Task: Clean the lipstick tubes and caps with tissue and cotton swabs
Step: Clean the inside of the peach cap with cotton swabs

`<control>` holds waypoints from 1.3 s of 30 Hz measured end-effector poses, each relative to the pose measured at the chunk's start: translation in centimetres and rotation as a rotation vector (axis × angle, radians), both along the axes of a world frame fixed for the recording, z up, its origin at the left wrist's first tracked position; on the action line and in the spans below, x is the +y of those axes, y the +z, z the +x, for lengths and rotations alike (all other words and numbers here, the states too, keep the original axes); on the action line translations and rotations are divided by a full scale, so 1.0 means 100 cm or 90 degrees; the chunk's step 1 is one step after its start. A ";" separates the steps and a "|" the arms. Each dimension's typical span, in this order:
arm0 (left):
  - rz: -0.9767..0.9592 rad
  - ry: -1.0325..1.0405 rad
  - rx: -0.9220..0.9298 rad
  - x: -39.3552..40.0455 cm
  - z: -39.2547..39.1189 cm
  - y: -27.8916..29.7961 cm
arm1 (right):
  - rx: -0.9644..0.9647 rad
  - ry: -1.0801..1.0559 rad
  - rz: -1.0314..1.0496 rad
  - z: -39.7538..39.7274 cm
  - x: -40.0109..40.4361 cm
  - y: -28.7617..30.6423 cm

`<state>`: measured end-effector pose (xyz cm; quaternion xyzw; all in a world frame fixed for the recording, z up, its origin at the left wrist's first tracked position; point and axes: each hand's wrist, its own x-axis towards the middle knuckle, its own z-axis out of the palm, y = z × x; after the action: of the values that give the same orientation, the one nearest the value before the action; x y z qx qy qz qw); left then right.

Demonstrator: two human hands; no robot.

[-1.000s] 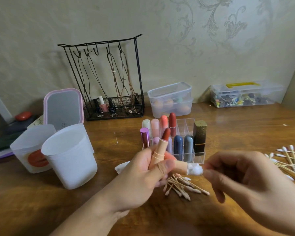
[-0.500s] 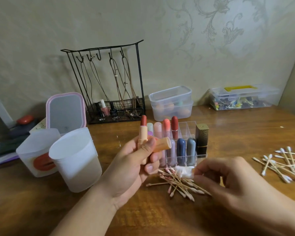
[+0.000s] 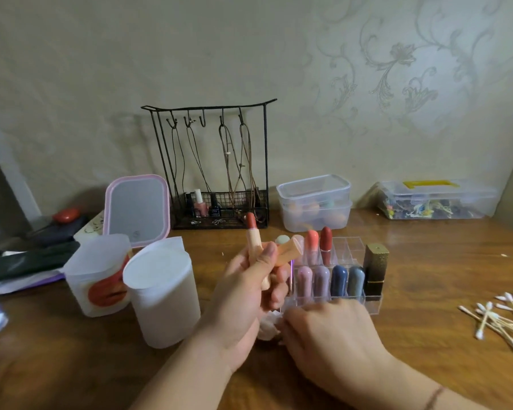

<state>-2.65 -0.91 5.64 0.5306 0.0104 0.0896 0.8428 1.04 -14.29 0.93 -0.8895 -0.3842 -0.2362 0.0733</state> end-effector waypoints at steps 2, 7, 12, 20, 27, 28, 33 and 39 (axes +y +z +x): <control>0.010 0.009 -0.019 -0.003 -0.002 -0.001 | 0.018 -0.019 0.200 -0.003 -0.007 0.012; -0.022 -0.071 -0.052 -0.015 -0.007 -0.008 | 0.403 0.218 0.654 -0.006 -0.016 0.022; 0.002 -0.082 -0.057 -0.032 -0.005 -0.017 | 0.385 0.261 0.757 -0.007 -0.011 0.022; -0.116 -0.022 -0.066 -0.030 -0.002 -0.017 | 0.626 0.212 0.706 -0.018 -0.016 0.020; -0.148 -0.090 -0.116 -0.032 -0.004 -0.024 | 0.623 0.218 0.686 -0.013 -0.016 0.018; -0.155 -0.100 -0.127 -0.032 -0.003 -0.025 | 0.621 0.229 0.702 -0.012 -0.016 0.019; -0.127 -0.145 -0.140 -0.024 -0.006 -0.018 | 0.830 0.362 0.818 -0.009 -0.015 0.029; -0.146 -0.135 -0.155 -0.026 -0.006 -0.019 | 0.867 0.407 0.923 -0.008 -0.015 0.027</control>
<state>-3.25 -3.50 3.75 0.4146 -0.1377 0.0619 0.8974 0.25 -15.82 3.58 -0.4340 -0.2451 0.1716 0.8498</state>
